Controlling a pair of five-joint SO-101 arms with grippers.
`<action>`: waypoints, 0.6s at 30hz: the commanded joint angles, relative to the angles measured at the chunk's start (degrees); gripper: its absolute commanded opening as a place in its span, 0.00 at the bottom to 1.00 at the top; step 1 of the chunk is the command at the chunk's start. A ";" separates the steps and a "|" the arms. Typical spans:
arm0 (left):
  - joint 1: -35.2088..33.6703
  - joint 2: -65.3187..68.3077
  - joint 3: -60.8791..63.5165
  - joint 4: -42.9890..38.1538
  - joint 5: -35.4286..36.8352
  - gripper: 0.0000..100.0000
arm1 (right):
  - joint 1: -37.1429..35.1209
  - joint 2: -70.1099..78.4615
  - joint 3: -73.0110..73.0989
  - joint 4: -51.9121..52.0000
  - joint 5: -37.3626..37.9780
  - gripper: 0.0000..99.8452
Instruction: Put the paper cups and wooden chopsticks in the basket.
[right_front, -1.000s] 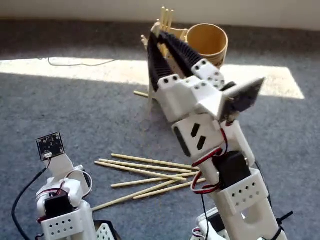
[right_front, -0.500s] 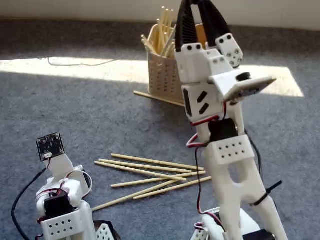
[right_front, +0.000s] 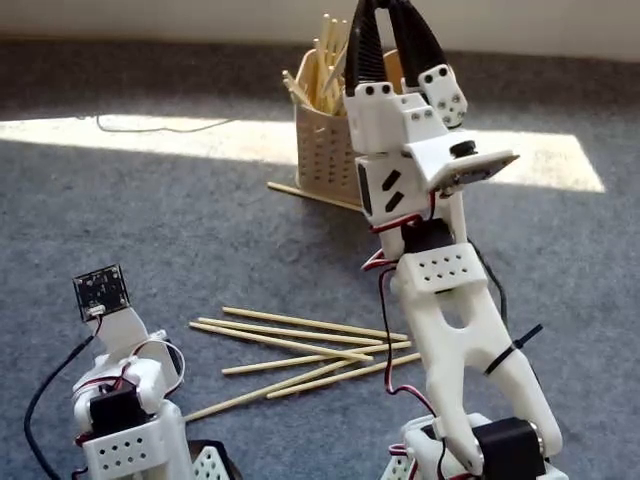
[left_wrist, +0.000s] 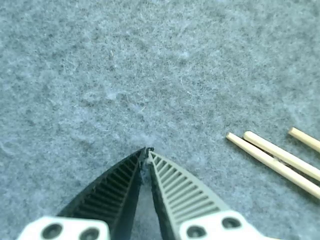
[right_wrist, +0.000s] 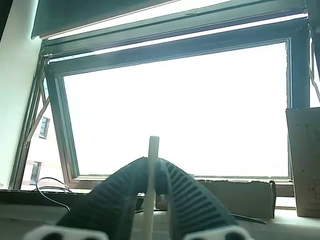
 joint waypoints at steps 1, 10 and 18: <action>0.48 -0.13 1.10 0.26 -0.26 0.01 | 0.57 -0.04 -0.13 -1.36 0.53 0.01; 0.48 -0.13 1.10 0.26 -0.26 0.01 | 0.57 -0.04 8.48 5.41 0.62 0.01; 0.48 -0.13 1.10 0.26 -0.26 0.01 | 0.40 -0.04 8.31 19.56 0.62 0.01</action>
